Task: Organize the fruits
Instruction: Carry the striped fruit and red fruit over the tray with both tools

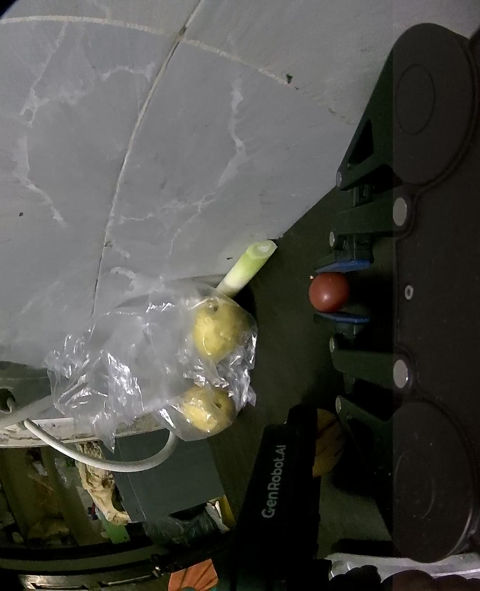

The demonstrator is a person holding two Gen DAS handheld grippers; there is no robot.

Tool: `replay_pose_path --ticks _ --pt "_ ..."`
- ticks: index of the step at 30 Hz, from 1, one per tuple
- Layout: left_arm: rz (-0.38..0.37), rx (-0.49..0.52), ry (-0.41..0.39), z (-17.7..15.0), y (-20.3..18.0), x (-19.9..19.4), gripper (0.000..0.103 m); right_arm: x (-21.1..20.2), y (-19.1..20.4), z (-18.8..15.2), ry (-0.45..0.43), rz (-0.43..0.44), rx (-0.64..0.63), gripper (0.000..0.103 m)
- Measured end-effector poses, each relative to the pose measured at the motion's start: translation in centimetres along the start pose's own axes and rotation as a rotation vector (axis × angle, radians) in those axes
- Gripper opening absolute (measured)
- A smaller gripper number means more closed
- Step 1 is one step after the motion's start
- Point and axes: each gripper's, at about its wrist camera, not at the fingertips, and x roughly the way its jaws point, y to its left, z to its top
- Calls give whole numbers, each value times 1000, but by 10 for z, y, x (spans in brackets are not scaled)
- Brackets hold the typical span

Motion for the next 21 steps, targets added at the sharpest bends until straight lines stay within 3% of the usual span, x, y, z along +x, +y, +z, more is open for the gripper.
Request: replay_pose_path --ticks 21 --pt "9 1 3 -25 31 -45 53 -40 32 -20 -10 35 -58 24"
